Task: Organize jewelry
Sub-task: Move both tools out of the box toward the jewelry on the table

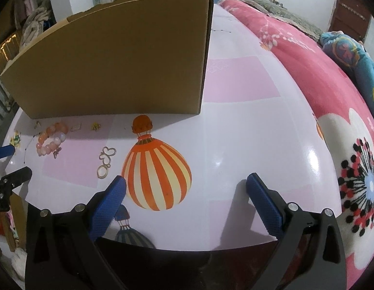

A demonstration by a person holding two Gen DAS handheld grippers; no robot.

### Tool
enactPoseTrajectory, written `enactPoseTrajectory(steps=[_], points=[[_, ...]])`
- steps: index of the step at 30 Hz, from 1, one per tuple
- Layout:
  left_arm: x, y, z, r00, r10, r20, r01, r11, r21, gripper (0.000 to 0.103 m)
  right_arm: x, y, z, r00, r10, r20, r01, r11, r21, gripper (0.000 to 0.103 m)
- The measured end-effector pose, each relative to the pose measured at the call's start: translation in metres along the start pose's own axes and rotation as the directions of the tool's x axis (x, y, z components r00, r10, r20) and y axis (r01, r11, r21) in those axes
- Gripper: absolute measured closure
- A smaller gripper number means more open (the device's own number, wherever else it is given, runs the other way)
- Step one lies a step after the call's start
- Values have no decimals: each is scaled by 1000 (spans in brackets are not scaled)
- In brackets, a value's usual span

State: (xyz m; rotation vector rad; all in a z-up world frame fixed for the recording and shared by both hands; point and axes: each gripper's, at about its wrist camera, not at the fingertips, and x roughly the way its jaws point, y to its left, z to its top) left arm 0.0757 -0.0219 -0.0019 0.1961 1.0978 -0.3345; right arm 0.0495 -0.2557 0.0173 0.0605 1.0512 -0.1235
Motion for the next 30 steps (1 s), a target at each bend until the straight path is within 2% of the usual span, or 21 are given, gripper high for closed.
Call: enactPoseTrajectory(steps=[5,11,18,24,26,30], points=[[0,0,0,1000,-4,1,4,1000,5,7,-1,-1,-1,1000,5,7,-5,1000,3,6],[0,1,0,1000,-9,10,9,1000,13,7,-4,-8,-1,999,47,18,-48,998,39,7],[-2,2,-2,999,-21,34,20,999,34,7,-16,-9,1,996,79,45,-79,997,16,7],[-5,5,-7,996,-42,78,37,997,64,7,-34,8,9,974,203,97,-201,979,-25,7],[-7,8,-9,994,-49,97,43,997,63,7,-38,21,12,960,258,104,-254,966,-53,7],[-18,19,-13,983,-84,161,80,996,32,7,-39,49,15,941,324,94,-311,942,-126,15]])
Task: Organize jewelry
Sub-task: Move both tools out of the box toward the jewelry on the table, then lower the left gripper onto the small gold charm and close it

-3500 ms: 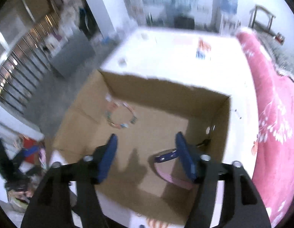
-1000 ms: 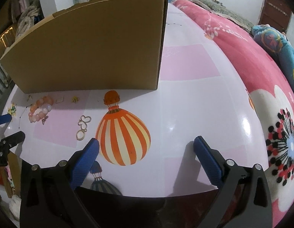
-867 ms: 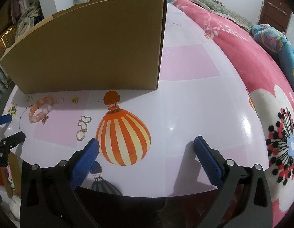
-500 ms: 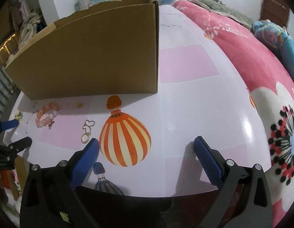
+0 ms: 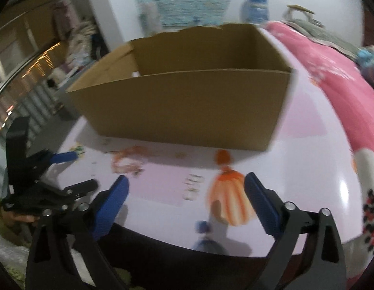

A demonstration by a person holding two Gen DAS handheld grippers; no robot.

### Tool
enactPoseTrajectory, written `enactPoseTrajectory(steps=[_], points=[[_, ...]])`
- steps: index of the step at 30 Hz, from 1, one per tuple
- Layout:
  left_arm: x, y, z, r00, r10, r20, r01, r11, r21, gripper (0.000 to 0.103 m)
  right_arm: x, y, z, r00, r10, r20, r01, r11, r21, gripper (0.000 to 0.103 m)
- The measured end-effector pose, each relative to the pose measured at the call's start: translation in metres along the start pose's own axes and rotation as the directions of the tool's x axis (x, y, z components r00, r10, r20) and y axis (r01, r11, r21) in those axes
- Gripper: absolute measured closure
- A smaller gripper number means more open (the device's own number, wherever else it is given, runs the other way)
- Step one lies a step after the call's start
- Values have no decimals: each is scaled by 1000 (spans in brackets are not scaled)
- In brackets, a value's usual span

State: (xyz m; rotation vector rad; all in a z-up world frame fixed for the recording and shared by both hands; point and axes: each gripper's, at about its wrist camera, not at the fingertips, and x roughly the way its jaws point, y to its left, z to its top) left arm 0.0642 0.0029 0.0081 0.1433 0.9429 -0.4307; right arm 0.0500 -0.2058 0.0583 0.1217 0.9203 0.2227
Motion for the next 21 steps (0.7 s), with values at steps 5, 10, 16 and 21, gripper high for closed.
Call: enactPoseTrajectory(steps=[5,10,16,21], points=[[-8,7,5,998,33,57,-33,999,-4,8,24,36,5,997,62,-46,-66,994,-88,37],[-12,13,7,995,54,84,-54,999,-4,21,50,68,9,993,83,-80,-98,973,-209,60],[-10,18,9,997,22,78,-20,999,-25,37,70,88,9,991,67,-116,-99,948,-301,75],[-9,20,11,996,-18,90,21,999,-32,44,76,95,8,989,46,-140,-91,938,-336,92]])
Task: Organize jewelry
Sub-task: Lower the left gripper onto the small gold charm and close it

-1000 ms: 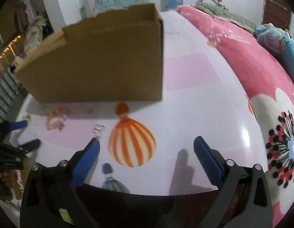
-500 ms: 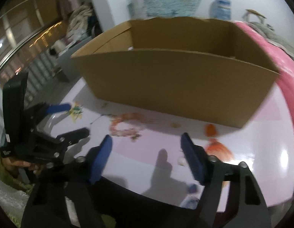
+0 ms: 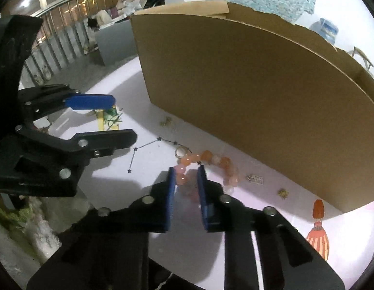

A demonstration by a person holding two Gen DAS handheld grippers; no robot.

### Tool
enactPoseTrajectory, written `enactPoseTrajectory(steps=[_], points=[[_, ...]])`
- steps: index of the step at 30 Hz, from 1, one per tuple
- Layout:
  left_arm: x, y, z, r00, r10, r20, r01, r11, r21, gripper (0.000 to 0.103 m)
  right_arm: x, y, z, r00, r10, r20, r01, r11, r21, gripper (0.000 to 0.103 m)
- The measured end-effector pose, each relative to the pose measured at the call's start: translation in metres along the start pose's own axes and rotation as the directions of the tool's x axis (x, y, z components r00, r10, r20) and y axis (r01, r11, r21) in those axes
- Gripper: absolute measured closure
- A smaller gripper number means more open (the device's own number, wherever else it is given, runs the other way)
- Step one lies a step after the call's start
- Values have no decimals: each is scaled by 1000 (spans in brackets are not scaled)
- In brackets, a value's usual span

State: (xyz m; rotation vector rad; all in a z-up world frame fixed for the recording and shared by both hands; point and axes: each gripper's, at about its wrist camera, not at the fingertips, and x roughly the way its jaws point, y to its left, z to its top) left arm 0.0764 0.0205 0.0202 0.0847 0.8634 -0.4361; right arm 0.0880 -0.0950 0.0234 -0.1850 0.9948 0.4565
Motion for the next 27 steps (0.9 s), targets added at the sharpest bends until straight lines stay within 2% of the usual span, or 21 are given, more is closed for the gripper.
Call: enactPoseTrajectory(steps=[6,11,21,27], points=[[4,-4,7,999,-43,15,43,999,10,51,-6,-21,-7,998,-54,-12,55,995,87,93],[12,-10,12,999,-52,12,52,998,28,56,-9,-41,-13,995,-99,-25,102,982,161,93],[28,-18,21,999,-35,-23,36,999,27,61,-25,-50,-19,997,-71,19,66,977,202,91],[38,-20,24,999,-16,-48,16,1000,0,72,-31,-53,-29,998,-49,28,42,979,201,91]])
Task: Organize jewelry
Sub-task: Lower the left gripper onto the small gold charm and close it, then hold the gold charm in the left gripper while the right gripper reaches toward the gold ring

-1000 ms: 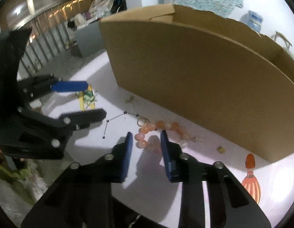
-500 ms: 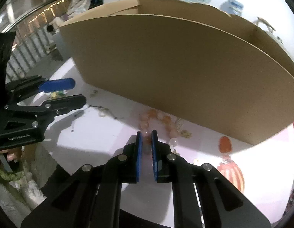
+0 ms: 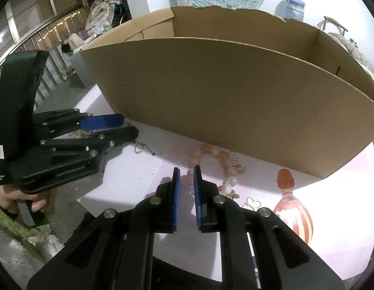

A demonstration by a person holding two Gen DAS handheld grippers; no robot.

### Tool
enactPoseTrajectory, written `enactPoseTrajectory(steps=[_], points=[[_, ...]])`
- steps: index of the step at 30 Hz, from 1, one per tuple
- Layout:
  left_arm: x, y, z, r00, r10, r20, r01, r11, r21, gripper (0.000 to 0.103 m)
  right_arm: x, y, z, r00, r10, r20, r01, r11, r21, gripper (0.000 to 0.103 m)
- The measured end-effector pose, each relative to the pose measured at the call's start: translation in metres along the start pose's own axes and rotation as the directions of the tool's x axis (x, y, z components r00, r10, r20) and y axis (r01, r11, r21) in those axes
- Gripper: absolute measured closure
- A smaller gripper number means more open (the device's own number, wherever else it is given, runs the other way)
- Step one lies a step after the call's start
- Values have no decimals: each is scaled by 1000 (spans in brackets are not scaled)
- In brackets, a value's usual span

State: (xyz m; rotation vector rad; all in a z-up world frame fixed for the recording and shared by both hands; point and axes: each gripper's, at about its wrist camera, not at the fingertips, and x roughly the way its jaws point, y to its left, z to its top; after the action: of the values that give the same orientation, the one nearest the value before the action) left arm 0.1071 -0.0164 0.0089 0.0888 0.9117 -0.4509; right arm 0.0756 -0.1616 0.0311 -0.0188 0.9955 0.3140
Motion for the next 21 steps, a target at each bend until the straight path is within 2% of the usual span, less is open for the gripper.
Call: enactPoseTrajectory(steps=[6,10,21], points=[[4,-5,3,1000,28,-4,-28,999,28,74,3,-4,4,1000,4,6,-4,1000,15,91],[5,-11,2,997,74,1,-73,995,69,83,-2,-2,3,1000,3,17,-4,1000,27,91],[0,-1,-4,998,56,11,-57,997,60,97,-6,2,1,1000,3,28,-4,999,34,91]])
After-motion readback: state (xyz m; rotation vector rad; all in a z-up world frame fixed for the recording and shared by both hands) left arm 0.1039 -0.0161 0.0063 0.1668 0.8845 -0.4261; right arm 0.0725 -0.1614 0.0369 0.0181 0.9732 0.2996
